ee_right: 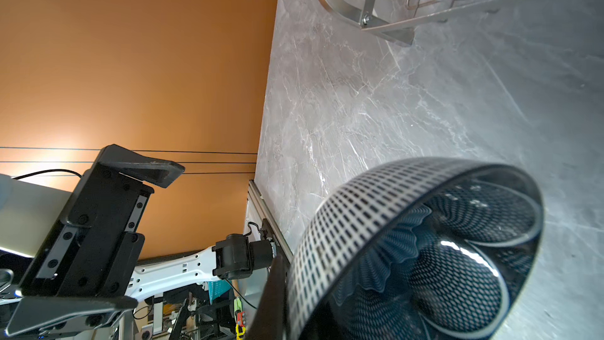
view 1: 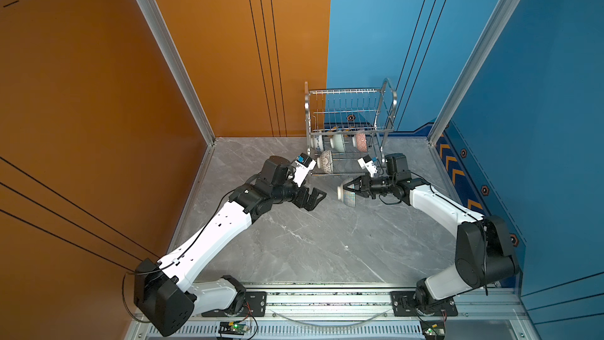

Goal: Load bowls into a dish rack
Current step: Place the bowl in the dish rack.

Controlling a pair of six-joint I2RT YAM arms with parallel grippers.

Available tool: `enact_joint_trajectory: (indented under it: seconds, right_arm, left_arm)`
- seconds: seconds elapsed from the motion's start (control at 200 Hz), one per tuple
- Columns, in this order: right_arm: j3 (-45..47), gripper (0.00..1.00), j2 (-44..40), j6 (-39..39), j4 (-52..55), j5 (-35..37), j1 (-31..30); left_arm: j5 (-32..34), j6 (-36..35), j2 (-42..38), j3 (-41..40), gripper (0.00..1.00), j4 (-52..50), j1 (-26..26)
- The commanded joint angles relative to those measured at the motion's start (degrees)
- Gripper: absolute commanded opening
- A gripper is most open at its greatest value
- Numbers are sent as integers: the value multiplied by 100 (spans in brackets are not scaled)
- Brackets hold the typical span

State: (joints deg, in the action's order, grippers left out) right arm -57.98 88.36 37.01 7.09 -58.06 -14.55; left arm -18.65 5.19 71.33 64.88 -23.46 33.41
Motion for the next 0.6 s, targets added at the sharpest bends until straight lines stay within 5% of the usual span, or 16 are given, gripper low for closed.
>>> enact_joint_trajectory:
  seconds: [0.0,0.596]
  right_arm:
    - [-290,0,27,-203,13,-251,55]
    - [-566,0,216,-441,221,-408,181]
  left_arm:
    - [-83,-127,-139,-104,98,85,52]
    - [51,-189,-164,-134,98,79,106]
